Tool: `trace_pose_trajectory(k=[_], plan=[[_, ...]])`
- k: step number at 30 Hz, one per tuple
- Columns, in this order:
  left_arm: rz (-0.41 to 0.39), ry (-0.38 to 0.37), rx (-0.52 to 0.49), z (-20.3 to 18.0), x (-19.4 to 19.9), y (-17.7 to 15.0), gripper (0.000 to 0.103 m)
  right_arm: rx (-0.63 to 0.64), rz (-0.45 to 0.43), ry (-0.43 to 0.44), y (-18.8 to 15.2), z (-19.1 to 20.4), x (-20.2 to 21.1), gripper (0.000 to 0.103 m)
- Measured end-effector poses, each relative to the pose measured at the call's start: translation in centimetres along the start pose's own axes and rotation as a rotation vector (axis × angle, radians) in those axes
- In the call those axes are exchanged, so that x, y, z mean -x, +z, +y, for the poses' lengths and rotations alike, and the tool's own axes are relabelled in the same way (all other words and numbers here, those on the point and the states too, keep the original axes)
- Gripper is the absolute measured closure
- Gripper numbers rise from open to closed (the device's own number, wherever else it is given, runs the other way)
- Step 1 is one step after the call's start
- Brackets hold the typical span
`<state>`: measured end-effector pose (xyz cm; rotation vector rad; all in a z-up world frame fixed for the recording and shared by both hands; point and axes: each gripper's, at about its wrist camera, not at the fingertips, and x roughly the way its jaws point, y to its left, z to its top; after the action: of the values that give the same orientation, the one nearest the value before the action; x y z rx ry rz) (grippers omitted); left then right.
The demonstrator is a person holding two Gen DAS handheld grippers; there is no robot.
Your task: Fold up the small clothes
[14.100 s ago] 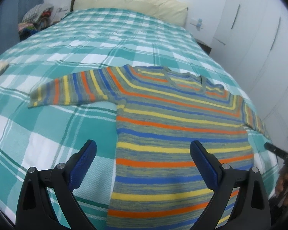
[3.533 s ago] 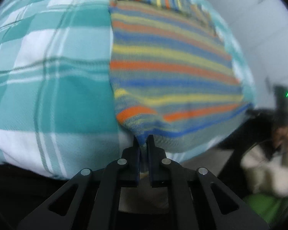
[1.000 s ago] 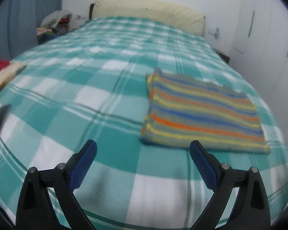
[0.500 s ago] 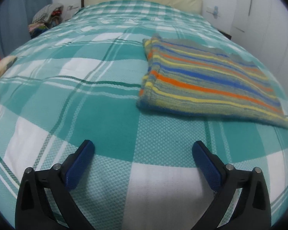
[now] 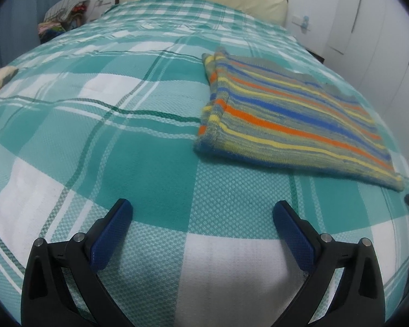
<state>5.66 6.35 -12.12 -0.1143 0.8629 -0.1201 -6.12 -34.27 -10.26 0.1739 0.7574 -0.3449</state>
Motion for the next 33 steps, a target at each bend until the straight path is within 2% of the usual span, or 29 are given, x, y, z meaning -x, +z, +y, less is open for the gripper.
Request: trace_pose_trajectory(k=[33], plan=[[0.011, 0.019, -0.017, -0.36, -0.28, 0.10, 0.000, 0.015, 0.002, -0.018, 0.00, 0.20, -0.15, 0.001]])
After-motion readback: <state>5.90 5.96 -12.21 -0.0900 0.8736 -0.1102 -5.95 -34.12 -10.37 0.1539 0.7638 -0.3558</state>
